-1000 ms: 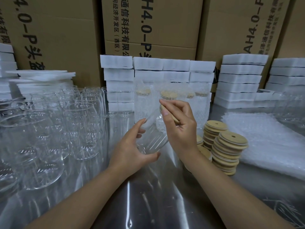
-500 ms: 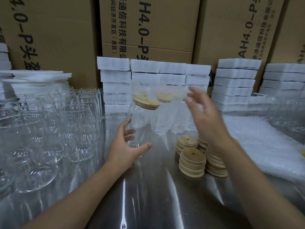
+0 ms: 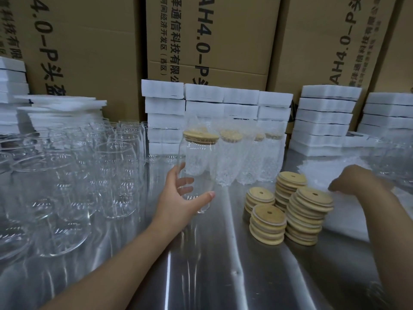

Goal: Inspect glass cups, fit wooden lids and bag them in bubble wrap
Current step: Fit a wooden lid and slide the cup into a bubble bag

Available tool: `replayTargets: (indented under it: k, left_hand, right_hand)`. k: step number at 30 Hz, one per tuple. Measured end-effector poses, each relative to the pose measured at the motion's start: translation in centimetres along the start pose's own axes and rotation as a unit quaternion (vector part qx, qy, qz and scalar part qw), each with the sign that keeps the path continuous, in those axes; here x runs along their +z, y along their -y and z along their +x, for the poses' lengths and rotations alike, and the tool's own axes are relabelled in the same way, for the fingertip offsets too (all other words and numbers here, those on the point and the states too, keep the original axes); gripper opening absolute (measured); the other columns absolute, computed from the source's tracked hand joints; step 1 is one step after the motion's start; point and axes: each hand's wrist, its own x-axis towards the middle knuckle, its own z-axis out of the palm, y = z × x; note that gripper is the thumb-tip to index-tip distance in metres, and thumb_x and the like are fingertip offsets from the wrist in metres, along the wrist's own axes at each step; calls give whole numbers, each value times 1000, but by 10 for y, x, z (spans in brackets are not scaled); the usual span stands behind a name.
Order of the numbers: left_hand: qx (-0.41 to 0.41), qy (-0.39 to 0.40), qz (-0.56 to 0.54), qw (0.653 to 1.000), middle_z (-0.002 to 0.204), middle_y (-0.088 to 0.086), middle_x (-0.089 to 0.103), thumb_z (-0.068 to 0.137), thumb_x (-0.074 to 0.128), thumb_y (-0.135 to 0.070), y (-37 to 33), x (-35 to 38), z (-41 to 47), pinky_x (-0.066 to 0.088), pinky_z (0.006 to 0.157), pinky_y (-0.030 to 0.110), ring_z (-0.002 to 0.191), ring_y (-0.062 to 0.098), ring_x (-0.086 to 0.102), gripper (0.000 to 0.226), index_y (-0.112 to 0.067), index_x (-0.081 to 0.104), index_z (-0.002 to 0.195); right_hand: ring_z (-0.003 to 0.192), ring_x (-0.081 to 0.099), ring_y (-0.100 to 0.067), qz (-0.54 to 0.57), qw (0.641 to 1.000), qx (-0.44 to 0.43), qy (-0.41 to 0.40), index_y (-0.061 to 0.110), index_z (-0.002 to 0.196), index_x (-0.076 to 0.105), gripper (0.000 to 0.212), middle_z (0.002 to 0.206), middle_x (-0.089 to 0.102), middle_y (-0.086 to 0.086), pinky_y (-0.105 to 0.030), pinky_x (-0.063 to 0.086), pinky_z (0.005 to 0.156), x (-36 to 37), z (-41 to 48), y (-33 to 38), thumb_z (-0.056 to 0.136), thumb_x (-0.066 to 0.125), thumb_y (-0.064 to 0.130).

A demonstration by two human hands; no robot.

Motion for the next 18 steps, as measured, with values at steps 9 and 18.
replayTargets:
  k: [9,18]
  left_hand:
    - [19,-37,-14,999,118,-16,55,68,87,-31,-1,-1,3,47,75,17,107,1,58,87,-51,31,132]
    - [66,-73,-17,995,118,-17,56,66,89,-32,-9,-3,2,47,80,16,106,-3,58,91,-47,31,135]
  right_hand:
    - [100,55,-39,135,971,-97,-169,7,96,64,28,98,63,-18,-50,38,100,-37,-48,41,96,42,24]
    - [81,62,-30,202,923,-327,-28,-3,90,67,29,89,67,-16,-28,41,58,12,-130,132,97,47,17]
